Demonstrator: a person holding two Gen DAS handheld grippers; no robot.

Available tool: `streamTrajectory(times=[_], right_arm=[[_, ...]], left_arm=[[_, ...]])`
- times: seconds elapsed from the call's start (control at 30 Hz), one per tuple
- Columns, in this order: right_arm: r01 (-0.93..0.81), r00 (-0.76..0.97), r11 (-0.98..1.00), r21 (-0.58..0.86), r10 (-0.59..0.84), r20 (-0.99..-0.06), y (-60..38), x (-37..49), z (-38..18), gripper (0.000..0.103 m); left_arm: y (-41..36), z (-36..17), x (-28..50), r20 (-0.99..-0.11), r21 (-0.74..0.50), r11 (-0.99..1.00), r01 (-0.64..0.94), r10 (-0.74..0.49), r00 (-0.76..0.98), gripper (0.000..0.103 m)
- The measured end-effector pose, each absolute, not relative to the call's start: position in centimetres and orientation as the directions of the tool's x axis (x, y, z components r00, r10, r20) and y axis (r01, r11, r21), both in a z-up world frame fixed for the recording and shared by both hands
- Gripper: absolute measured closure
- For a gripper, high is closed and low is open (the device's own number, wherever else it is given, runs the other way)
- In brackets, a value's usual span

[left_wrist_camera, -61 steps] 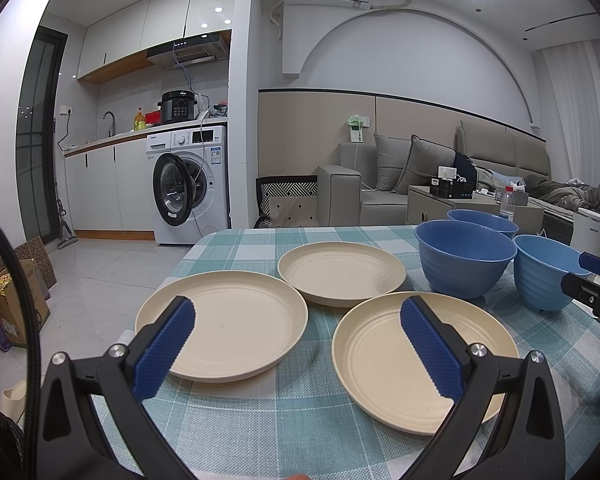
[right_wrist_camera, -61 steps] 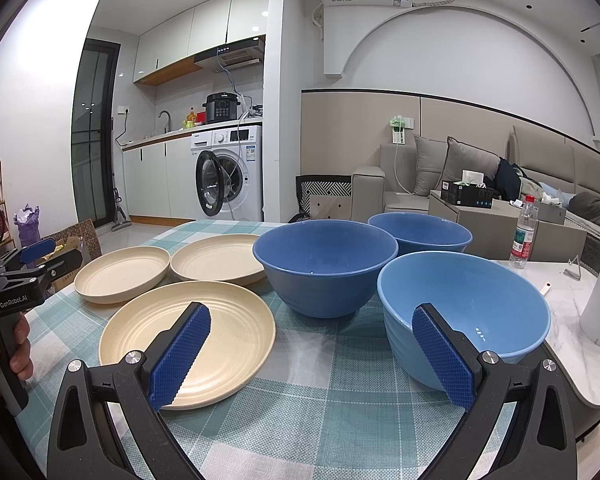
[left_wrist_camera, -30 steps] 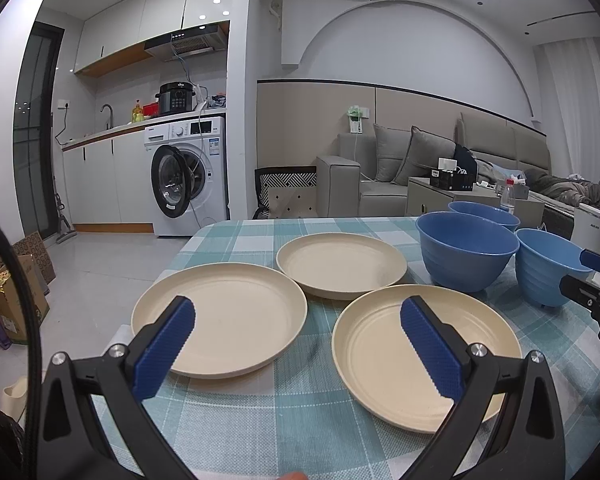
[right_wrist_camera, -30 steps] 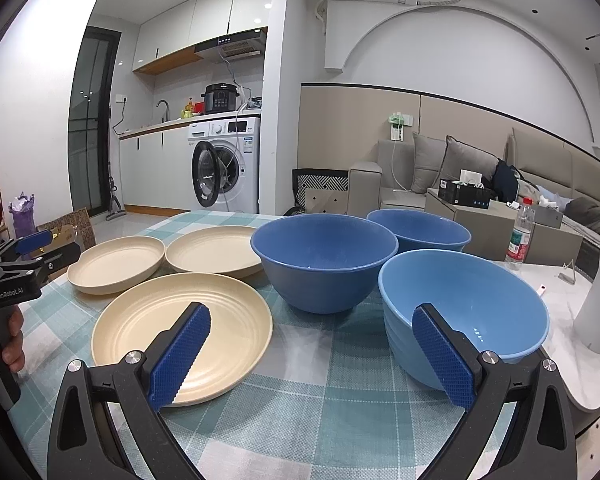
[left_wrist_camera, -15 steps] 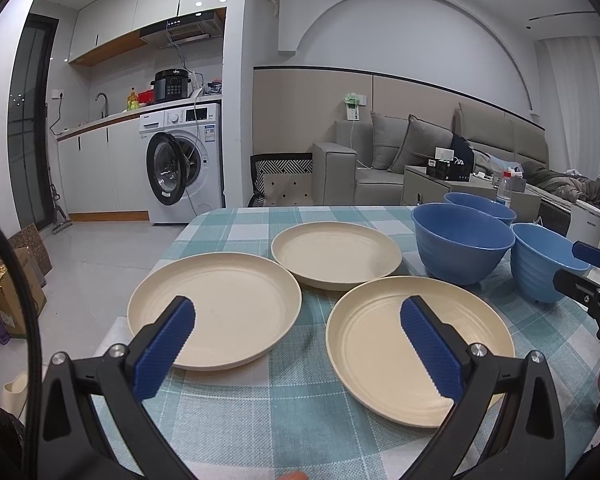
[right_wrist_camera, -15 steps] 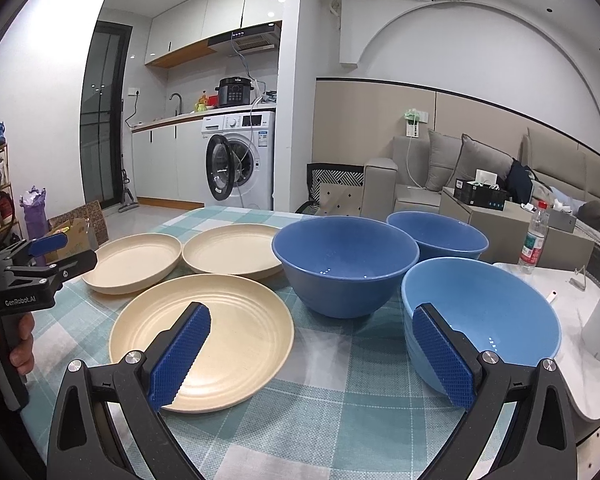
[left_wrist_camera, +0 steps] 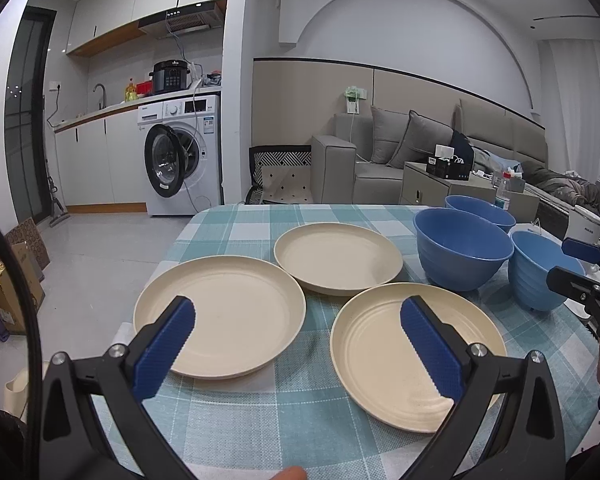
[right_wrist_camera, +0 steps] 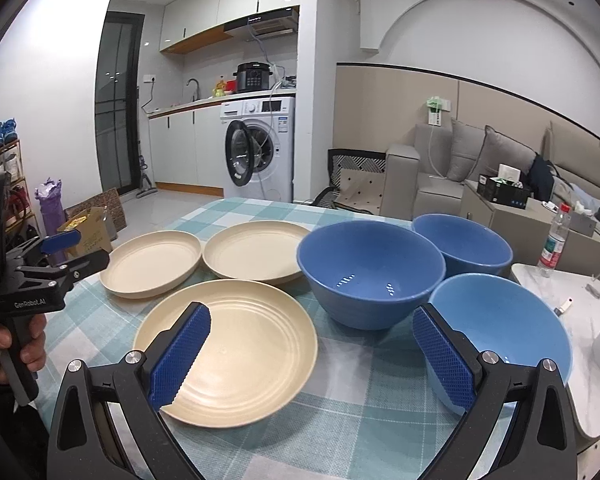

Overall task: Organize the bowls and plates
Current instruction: 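Move the left tool toward a cream plate's rim while the right tool approaches its opposite rim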

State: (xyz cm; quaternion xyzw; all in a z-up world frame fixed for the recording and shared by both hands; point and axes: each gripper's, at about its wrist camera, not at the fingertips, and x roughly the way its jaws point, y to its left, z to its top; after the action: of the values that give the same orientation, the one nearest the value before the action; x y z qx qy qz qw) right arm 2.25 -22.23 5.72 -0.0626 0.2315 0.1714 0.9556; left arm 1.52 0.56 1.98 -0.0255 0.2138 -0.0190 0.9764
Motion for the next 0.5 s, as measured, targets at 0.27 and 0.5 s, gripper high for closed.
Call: streamTrajectory(times=[0.27,0.5], right_arm=[[-0.391,0.806,0.920,-0.025,0.329,-0.493,-20.9,3.7,7.5,0.000],[-0.407,0.800,0.913,-0.029,0.341,-0.495,-20.5,4.9,9.1,0.000]], left_arm=[[1.4,3.2,2.2,-0.433,-0.088,0.995,0.047,-0.081,0.898,0.000],[2.2,4.2,2.8,-0.442,-0.094,0.995,0.045,-0.082,0.893,0.000]])
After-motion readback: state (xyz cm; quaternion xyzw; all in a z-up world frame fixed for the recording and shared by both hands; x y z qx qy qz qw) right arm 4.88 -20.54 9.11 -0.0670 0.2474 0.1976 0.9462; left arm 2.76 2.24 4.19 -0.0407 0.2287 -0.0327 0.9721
